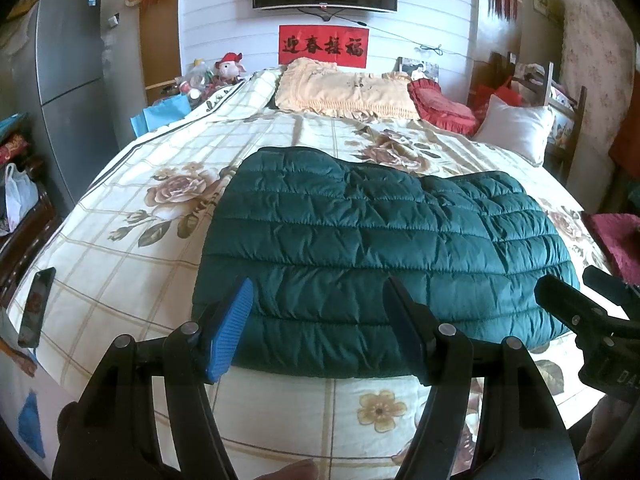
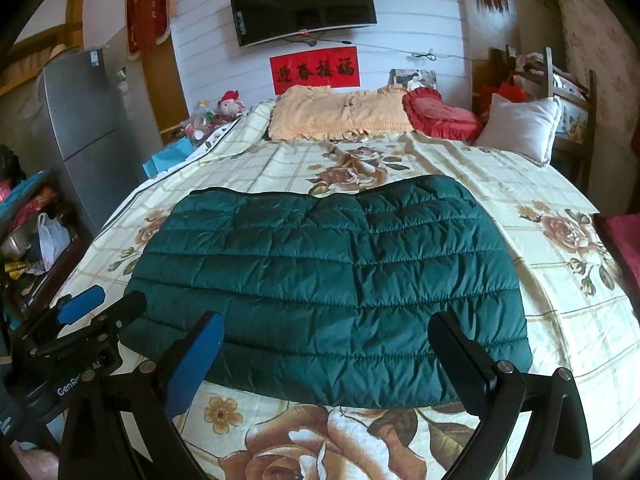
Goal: Fold large clothes
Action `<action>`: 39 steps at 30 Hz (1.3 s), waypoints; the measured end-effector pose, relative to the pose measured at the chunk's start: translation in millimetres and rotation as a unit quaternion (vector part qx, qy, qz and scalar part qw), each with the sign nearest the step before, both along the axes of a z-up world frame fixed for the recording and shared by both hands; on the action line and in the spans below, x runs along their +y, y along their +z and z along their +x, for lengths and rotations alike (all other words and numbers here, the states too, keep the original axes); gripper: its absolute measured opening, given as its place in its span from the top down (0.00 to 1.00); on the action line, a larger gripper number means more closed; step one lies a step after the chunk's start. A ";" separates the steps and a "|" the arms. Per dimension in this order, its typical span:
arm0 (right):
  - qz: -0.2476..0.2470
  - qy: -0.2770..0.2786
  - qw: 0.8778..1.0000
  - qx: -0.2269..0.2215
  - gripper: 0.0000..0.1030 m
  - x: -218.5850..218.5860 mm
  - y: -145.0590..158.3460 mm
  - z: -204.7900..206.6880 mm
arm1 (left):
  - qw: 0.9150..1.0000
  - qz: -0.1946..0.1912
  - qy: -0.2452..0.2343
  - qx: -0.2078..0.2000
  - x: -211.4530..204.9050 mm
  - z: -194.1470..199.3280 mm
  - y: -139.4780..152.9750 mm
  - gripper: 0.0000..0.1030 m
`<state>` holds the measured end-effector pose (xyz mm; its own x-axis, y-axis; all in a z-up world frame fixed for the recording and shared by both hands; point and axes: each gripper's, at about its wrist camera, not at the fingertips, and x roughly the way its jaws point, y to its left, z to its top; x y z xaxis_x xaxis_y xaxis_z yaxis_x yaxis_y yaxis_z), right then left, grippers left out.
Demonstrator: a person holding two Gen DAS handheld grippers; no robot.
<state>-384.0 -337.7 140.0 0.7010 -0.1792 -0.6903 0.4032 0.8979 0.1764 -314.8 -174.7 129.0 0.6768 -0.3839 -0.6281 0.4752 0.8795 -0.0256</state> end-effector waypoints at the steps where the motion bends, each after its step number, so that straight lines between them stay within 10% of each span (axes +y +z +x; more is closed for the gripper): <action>1: 0.002 0.000 1.000 0.000 0.02 -0.8 -0.3 0.4 | 1.000 0.000 0.000 0.000 -0.1 0.2 -0.1 0.34; 39: 0.012 -0.004 1.000 0.009 0.01 -10.5 -7.7 11.2 | 1.000 0.006 -0.016 0.017 -13.8 12.1 -9.6 0.34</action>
<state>-372.7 -348.2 132.3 0.6868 -0.1676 -0.7073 0.4129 0.8908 0.1898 -302.7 -188.5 119.4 0.6430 -0.3975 -0.6547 0.5022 0.8642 -0.0314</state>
